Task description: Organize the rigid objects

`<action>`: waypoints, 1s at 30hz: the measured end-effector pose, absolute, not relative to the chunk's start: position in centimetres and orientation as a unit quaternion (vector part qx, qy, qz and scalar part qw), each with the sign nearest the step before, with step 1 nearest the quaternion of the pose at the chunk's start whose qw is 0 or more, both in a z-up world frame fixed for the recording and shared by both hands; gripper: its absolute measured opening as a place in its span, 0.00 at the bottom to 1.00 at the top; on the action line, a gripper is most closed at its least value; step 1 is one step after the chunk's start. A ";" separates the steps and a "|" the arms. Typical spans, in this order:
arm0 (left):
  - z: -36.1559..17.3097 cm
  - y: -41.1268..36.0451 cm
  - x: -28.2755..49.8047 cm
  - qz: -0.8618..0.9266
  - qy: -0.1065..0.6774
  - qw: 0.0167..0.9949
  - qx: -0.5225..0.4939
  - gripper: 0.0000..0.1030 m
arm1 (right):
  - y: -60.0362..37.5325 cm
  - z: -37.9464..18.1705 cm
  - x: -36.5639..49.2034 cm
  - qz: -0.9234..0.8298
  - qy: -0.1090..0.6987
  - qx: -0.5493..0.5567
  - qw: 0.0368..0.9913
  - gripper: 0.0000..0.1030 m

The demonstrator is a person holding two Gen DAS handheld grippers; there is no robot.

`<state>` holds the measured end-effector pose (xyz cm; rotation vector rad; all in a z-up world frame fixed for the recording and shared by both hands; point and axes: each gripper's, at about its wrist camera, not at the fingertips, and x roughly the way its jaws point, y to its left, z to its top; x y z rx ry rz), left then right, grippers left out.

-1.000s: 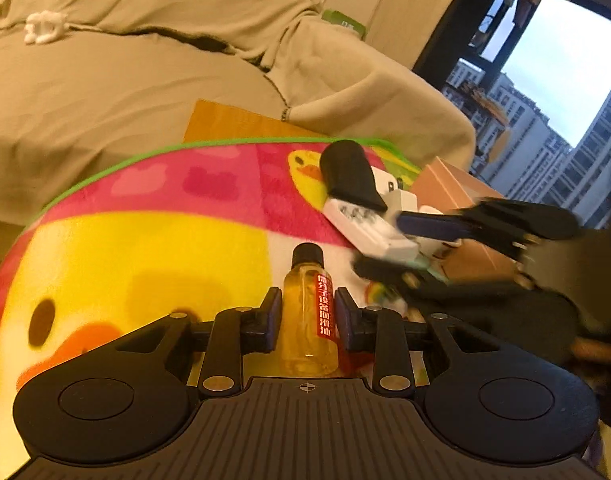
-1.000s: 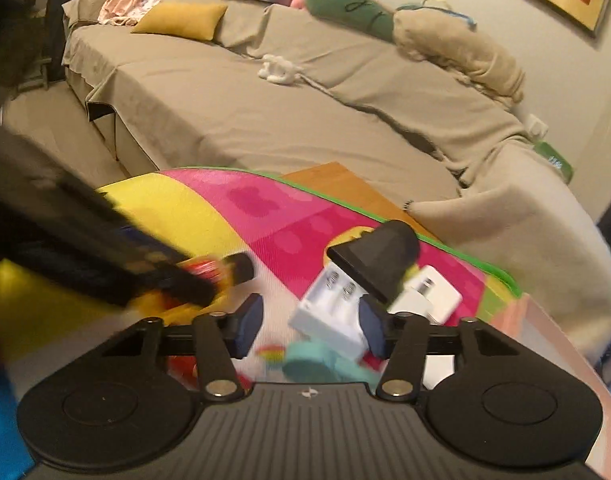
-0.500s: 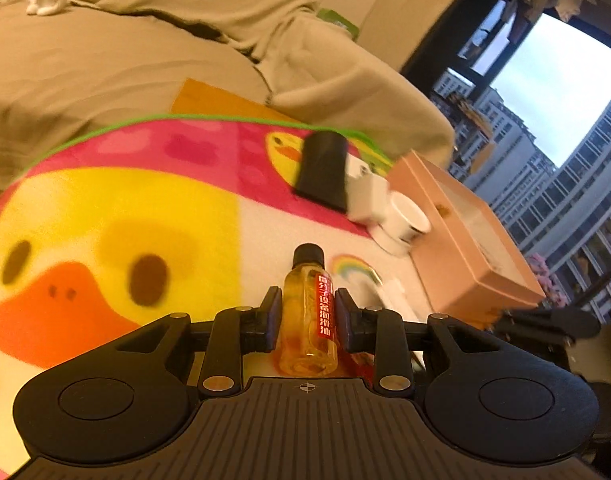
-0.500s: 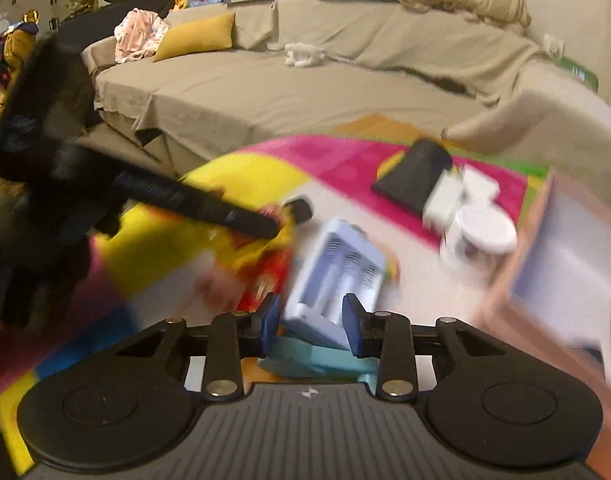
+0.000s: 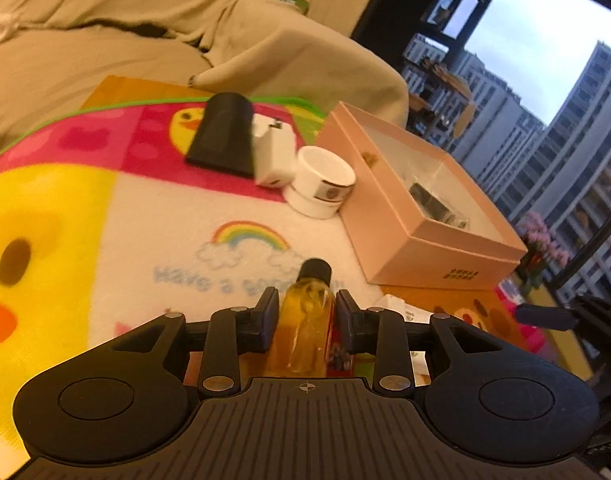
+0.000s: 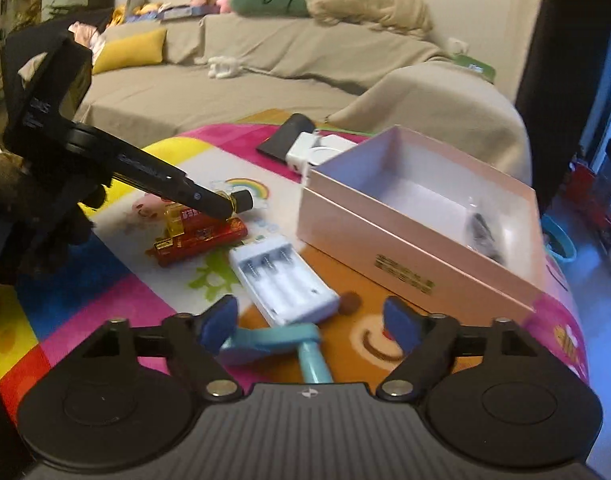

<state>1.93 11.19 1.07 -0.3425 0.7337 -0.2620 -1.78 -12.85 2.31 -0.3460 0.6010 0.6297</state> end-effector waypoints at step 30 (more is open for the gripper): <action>3.2 5.0 2.5 -0.219 0.340 0.914 -0.039 0.34 | -20.3 -1.6 -0.3 0.251 0.353 -0.071 0.898 1.00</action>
